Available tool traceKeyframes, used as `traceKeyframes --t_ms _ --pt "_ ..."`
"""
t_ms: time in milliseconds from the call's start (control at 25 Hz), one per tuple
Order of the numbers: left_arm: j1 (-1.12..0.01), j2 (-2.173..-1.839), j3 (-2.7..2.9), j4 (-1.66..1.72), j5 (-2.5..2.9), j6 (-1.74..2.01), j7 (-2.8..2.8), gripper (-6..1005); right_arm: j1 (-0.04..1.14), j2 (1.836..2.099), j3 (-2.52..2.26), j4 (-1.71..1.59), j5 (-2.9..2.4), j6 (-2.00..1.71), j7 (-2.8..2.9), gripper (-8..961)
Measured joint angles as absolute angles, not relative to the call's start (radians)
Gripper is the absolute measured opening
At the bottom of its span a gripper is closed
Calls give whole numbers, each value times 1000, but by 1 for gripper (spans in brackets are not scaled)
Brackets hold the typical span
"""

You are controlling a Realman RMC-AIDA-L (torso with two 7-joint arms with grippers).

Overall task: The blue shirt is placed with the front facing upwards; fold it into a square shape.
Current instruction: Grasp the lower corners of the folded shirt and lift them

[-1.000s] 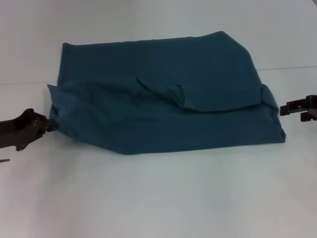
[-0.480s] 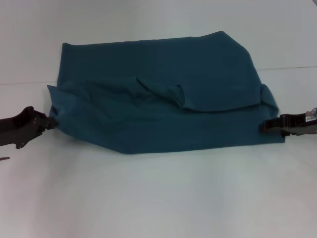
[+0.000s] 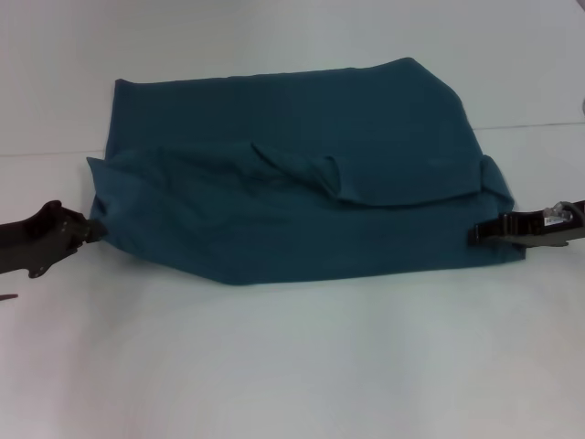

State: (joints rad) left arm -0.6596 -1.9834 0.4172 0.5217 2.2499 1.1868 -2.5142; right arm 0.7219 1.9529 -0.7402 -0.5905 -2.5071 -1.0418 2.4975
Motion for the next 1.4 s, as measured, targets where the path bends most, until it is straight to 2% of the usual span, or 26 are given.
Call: traceKeyframes --t_ms 120,360,520,800,1120,1400 --pt "-658 -1985 417 522 2250 1187 -2514 16 725 1954 -757 -588 -2509 -1044 2494 679" --pt "-658 -1985 417 523 2249 1189 -2514 16 724 1949 -758 -594 -2510 -1059 2502 436" --pt "-657 -1983 419 526 2266 1202 -2514 16 712 1942 -754 -613 -2510 -1093 2504 195" --pt "-657 -1976 422 571 2370 1280 -2513 17 676 1936 -751 -709 -2509 -1204 2517 47" --pt "-626 -1979 461 672 2471 1474 -2513 17 646 1918 -759 -790 -2520 -1437 2506 47" --pt "-541 -1997 504 789 2487 1686 -2504 16 616 1927 -760 -866 -2587 -1672 2464 47"
